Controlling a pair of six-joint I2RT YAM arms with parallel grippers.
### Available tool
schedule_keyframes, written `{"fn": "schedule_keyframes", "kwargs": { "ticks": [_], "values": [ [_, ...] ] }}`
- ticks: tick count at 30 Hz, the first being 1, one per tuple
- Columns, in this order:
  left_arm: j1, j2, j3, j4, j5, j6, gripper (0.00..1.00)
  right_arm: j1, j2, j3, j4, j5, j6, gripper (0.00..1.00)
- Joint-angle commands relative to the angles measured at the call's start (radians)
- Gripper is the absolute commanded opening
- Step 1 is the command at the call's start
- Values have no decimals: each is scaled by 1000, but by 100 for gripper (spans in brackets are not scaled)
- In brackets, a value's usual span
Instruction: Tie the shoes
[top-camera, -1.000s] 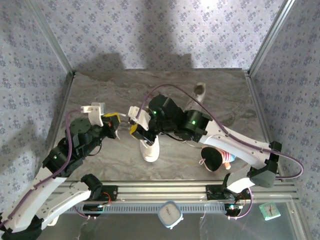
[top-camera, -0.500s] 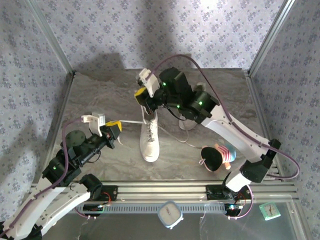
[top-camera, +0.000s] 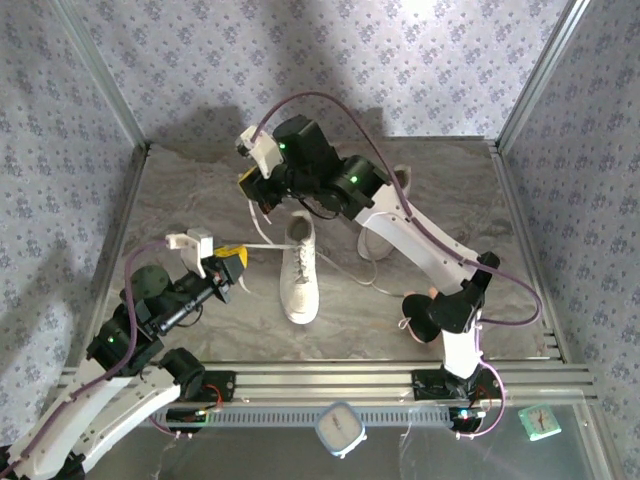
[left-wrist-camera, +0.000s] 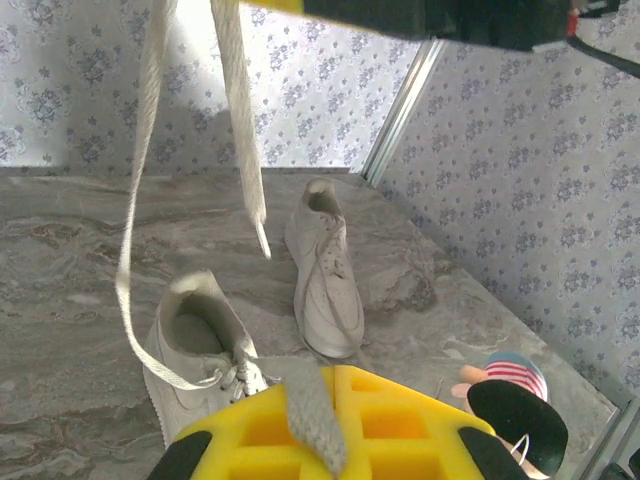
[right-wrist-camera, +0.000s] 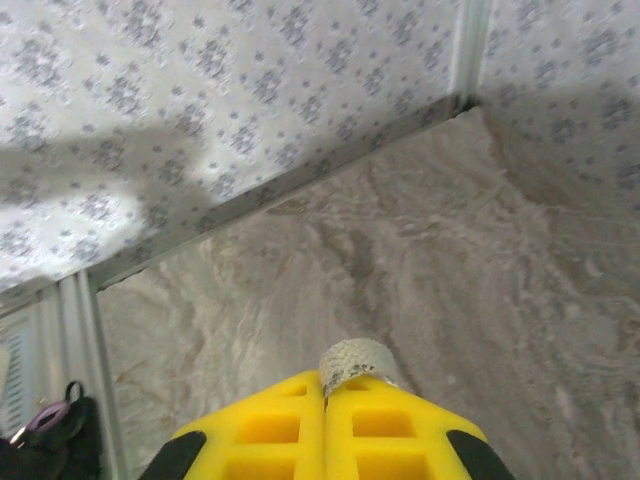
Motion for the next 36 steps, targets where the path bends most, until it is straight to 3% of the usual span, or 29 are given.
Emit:
{"fn": "schedule_keyframes", "kwargs": {
  "ticks": [1, 11, 14, 21, 26, 30, 36],
  "values": [
    [2, -10, -10, 56, 16, 11, 0, 30, -15, 4, -69, -94, -3, 0],
    [2, -24, -28, 41, -53, 34, 0, 65, -231, -295, 1, 97, -6, 0],
    [2, 10, -23, 66, -5, 105, 0, 65, -282, -359, 7, 104, -5, 0],
    [2, 132, -6, 174, 215, 405, 0, 59, -363, -458, 21, 108, 5, 0],
    [2, 147, 7, 164, 185, 618, 0, 44, -384, -491, 31, 87, 12, 0],
    [2, 162, 30, 131, 106, 685, 0, 37, -383, -497, 25, 72, 10, 0],
    [2, 186, 52, 97, 92, 773, 0, 39, -416, -548, 44, 27, -14, 0]
  ]
}}
